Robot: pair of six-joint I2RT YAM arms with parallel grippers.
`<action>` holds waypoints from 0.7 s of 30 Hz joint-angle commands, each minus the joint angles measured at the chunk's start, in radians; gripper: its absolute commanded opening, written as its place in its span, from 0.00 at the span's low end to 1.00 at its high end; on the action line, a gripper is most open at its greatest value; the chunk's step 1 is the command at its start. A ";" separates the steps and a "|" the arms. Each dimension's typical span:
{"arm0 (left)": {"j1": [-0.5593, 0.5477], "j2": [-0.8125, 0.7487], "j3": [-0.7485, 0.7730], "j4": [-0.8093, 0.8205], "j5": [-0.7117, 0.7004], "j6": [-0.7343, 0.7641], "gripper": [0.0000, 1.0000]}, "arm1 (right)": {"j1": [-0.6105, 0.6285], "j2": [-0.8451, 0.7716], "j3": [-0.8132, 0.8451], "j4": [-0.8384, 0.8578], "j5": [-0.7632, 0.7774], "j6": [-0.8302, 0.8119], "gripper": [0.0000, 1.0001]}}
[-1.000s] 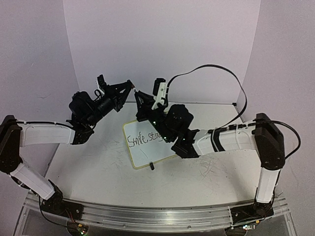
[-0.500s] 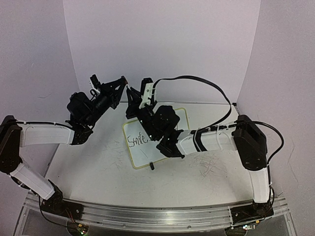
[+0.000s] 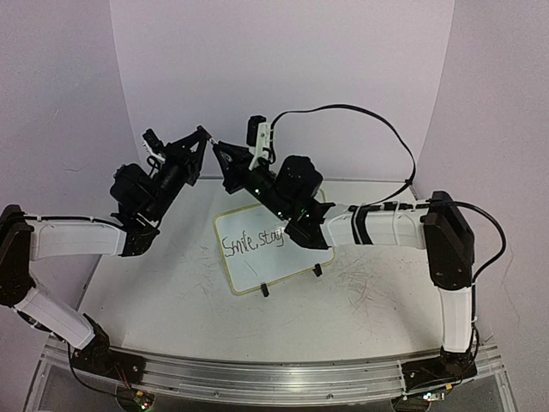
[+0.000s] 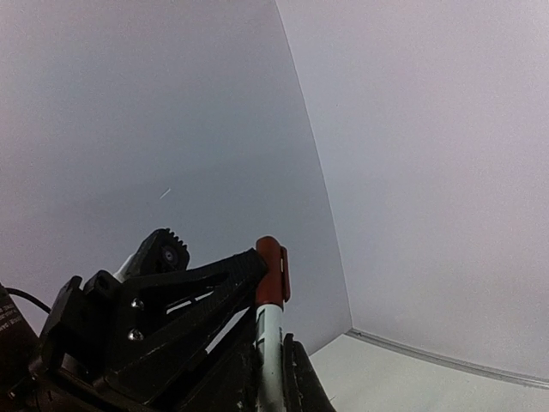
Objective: Write a sentence on the whiteboard
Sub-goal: Insert the pen cap into the whiteboard marker, then put down the whiteboard marker at the center of the board.
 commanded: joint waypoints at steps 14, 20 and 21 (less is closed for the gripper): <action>-0.005 -0.294 0.101 -0.516 0.186 0.519 0.90 | -0.443 -0.773 -0.692 -0.455 -0.058 0.268 0.00; 0.001 -0.338 0.085 -0.577 0.121 0.605 0.90 | -0.753 -0.870 -0.968 -0.539 -0.359 0.511 0.00; 0.001 -0.341 0.087 -0.585 0.112 0.618 0.90 | -0.785 -0.848 -0.993 -0.535 -0.414 0.532 0.00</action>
